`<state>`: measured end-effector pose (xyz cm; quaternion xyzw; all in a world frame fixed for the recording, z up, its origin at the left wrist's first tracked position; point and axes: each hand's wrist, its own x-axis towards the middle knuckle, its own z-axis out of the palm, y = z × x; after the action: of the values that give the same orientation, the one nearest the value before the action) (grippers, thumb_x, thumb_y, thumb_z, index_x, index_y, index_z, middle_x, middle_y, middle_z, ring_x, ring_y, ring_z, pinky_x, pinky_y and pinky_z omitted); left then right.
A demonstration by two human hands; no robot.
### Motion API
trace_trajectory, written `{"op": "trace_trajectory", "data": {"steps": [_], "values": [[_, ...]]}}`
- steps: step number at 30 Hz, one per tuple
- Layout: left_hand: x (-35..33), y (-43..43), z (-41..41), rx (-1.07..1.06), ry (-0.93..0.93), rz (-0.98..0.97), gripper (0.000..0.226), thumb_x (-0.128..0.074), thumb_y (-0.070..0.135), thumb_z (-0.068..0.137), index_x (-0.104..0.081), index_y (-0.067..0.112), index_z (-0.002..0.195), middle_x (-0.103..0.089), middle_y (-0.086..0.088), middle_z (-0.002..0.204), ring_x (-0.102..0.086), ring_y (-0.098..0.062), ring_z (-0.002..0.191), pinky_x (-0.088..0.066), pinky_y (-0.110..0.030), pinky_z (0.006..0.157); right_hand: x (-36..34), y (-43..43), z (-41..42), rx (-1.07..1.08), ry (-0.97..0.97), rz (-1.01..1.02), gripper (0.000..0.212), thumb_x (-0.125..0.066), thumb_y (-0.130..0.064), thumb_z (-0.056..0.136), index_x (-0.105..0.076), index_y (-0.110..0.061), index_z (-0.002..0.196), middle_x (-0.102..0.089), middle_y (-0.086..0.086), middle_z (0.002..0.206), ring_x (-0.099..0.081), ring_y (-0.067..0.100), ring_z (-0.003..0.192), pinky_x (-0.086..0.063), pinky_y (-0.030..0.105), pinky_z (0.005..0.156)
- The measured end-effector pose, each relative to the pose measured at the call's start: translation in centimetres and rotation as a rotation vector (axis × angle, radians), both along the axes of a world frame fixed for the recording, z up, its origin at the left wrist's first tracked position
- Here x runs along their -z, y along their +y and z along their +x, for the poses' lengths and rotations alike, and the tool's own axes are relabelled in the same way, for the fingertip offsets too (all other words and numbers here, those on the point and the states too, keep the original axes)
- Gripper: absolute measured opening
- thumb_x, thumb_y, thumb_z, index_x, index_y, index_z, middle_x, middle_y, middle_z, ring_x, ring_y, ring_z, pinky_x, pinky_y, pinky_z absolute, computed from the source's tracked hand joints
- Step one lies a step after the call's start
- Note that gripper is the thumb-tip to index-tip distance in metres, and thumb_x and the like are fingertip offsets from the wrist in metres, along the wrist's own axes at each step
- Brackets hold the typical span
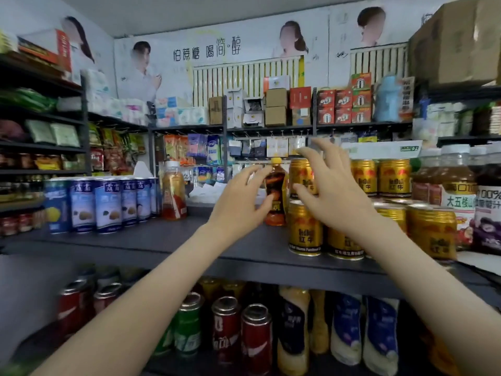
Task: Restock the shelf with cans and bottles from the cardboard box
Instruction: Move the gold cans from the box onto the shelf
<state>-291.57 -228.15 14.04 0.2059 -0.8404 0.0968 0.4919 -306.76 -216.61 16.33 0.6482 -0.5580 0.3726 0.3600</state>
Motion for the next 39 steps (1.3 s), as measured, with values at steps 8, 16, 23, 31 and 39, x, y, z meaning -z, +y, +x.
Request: {"op": "trace_trajectory", "data": {"steps": [8, 16, 23, 31, 39], "values": [[13.4, 3.2, 19.5, -0.154, 0.081, 0.204, 0.050, -0.044, 0.034, 0.089, -0.051, 0.011, 0.133, -0.053, -0.005, 0.128, -0.049, -0.016, 0.119, -0.037, -0.020, 0.099, 11.3, -3.3, 20.4, -0.459, 0.015, 0.200, 0.041, -0.060, -0.011, 0.088, -0.052, -0.008, 0.128, -0.052, 0.008, 0.127, -0.042, 0.020, 0.121, -0.034, 0.022, 0.097], [31.2, 10.0, 46.1, -0.602, -0.033, 0.809, 0.057, -0.053, 0.023, 0.094, -0.032, 0.017, 0.146, -0.037, 0.000, 0.143, -0.038, -0.018, 0.131, -0.031, -0.021, 0.100, 28.3, -6.2, 46.1, -0.761, -0.048, 0.711, 0.044, -0.054, -0.018, 0.095, -0.045, -0.013, 0.137, -0.050, 0.004, 0.130, -0.044, 0.020, 0.124, -0.041, 0.030, 0.098], [39.9, 14.4, 61.4, -0.867, -0.104, 1.066, 0.055, -0.050, 0.028, 0.094, -0.032, 0.021, 0.146, -0.036, -0.001, 0.145, -0.041, -0.020, 0.131, -0.038, -0.030, 0.100, 38.1, -6.3, 60.7, -0.806, -0.004, 1.073, 0.048, -0.047, -0.021, 0.098, -0.035, -0.019, 0.144, -0.040, -0.001, 0.141, -0.036, 0.017, 0.130, -0.031, 0.021, 0.099], [47.2, 11.7, 70.8, -1.036, -0.044, 1.303, 0.050, -0.046, 0.030, 0.096, -0.033, 0.021, 0.144, -0.039, -0.003, 0.139, -0.045, -0.022, 0.123, -0.045, -0.034, 0.094, 46.5, -14.1, 68.8, -0.759, 0.075, 1.270, 0.050, -0.048, -0.017, 0.096, -0.034, -0.018, 0.145, -0.040, 0.000, 0.139, -0.039, 0.018, 0.129, -0.038, 0.028, 0.097], [54.0, 2.9, 79.4, -1.193, 0.036, 1.580, 0.054, -0.046, 0.026, 0.097, -0.027, 0.020, 0.147, -0.039, -0.007, 0.138, -0.047, -0.026, 0.122, -0.041, -0.034, 0.094, 56.2, -26.1, 78.5, -0.765, 0.126, 1.469, 0.053, -0.048, -0.014, 0.096, -0.032, -0.016, 0.146, -0.039, 0.003, 0.145, -0.037, 0.019, 0.134, -0.039, 0.032, 0.105]]}}
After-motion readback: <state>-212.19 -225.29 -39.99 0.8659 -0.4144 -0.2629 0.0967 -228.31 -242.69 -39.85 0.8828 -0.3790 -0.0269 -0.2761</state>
